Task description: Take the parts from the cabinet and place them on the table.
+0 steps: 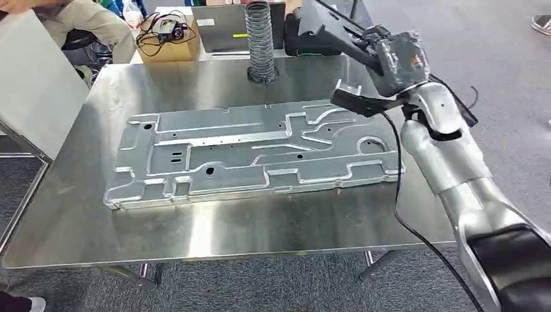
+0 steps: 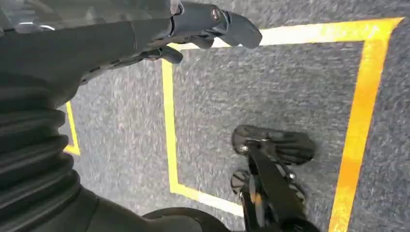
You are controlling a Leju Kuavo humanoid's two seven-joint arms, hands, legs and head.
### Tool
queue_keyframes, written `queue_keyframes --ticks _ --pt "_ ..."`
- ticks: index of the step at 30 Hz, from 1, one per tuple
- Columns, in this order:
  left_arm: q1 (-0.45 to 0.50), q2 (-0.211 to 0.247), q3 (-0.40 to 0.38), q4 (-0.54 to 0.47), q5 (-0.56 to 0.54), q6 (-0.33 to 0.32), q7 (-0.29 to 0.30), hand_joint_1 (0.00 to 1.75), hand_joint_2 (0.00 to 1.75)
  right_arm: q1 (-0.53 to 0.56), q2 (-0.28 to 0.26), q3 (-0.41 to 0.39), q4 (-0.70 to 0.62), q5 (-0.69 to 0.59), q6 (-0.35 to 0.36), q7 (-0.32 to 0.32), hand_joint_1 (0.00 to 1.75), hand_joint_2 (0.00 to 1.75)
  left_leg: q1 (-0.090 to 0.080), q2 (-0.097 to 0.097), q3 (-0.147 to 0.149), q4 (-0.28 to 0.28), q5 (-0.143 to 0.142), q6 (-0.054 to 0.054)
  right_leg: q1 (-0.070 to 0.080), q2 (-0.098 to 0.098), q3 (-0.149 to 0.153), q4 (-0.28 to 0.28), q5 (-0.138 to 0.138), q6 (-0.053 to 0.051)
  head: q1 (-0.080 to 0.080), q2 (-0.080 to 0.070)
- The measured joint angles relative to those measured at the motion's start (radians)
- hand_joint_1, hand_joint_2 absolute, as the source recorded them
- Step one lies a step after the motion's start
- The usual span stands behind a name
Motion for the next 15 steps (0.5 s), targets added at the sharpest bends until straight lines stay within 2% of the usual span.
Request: queue_keyframes --ticks 3,4,5,6,7,8,9,10,11,12,14,15 --pt "-0.005 0.001 -0.001 0.000 -0.005 0.000 0.000 0.00 1.75 -0.039 0.089 0.039 0.147 0.060 0.005 0.005 1.75 1.75 -0.003 -0.001 0.001 -0.008 0.000 0.011 -0.001 0.005 -0.006 -0.001 0.004 0.013 0.000 0.000" --pt "-0.004 0.002 -0.001 0.000 -0.007 0.000 0.000 0.00 1.75 -0.045 0.119 0.051 0.185 0.070 0.008 0.006 1.75 1.75 0.003 -0.001 0.003 -0.015 0.003 0.017 0.001 0.005 -0.004 -0.002 0.002 0.019 0.001 0.000" --pt "-0.005 0.002 -0.002 0.000 -0.007 0.000 -0.001 0.00 1.75 -0.049 0.142 0.059 0.212 0.078 0.015 0.007 1.75 1.75 0.009 0.001 0.010 -0.023 0.007 0.024 -0.003 0.004 -0.007 0.006 -0.009 0.022 0.000 0.000" --pt "-0.007 0.002 -0.002 0.000 -0.008 0.000 -0.002 0.00 1.75 -0.057 0.172 0.071 0.240 0.087 0.026 0.006 1.75 1.75 0.009 0.000 0.011 -0.027 0.008 0.027 -0.003 0.003 -0.023 0.039 -0.030 0.026 0.006 0.000" --pt "-0.009 0.002 -0.002 0.000 -0.008 0.000 -0.003 0.00 1.75 -0.064 0.200 0.083 0.267 0.096 0.033 0.006 1.75 1.75 0.009 0.002 0.010 -0.027 0.008 0.030 -0.004 0.003 -0.057 0.107 -0.065 0.029 0.008 0.000" --pt "-0.011 0.002 -0.002 0.000 -0.008 0.000 -0.003 0.00 1.75 -0.066 0.233 0.099 0.298 0.108 0.049 0.004 1.75 1.75 0.009 0.001 0.011 -0.027 0.007 0.031 -0.006 0.003 -0.104 0.201 -0.102 0.033 0.006 0.000" --pt "-0.011 0.002 -0.002 0.000 -0.008 0.000 -0.003 0.00 1.75 -0.064 0.263 0.113 0.324 0.118 0.062 0.003 1.75 1.75 0.009 0.001 0.011 -0.027 0.005 0.033 -0.007 0.003 -0.147 0.283 -0.127 0.036 0.009 0.000" --pt "-0.012 0.002 -0.002 0.000 -0.007 0.000 -0.003 0.00 1.75 -0.059 0.293 0.129 0.349 0.129 0.071 0.002 1.75 1.75 0.009 0.001 0.011 -0.026 0.004 0.032 -0.008 0.003 -0.176 0.325 -0.129 0.037 0.009 0.000" --pt "-0.012 0.002 -0.002 0.000 -0.007 0.000 -0.003 0.00 1.75 -0.053 0.320 0.144 0.368 0.136 0.078 0.002 1.75 1.75 0.009 -0.001 0.013 -0.026 0.003 0.031 -0.010 0.002 -0.178 0.313 -0.106 0.037 0.009 0.000" --pt "-0.012 0.002 -0.002 0.000 -0.006 0.000 -0.003 0.00 1.75 -0.048 0.345 0.155 0.381 0.140 0.082 -0.001 1.75 1.75 0.009 -0.003 0.015 -0.024 0.001 0.029 -0.011 0.002 -0.158 0.260 -0.066 0.035 0.009 0.000" --pt "-0.011 0.001 -0.002 0.000 -0.005 0.000 -0.004 0.00 1.75 -0.042 0.389 0.177 0.403 0.146 0.090 -0.005 1.75 1.75 0.009 -0.005 0.018 -0.018 -0.008 0.020 -0.011 0.001 -0.077 0.071 0.034 0.026 0.009 0.000" --pt "-0.011 0.001 -0.002 0.000 -0.006 0.000 -0.005 0.00 1.75 -0.040 0.404 0.186 0.415 0.147 0.092 -0.007 1.75 1.75 0.006 -0.006 0.015 -0.016 -0.012 0.015 -0.007 0.001 -0.056 0.027 0.031 0.020 0.008 0.000"
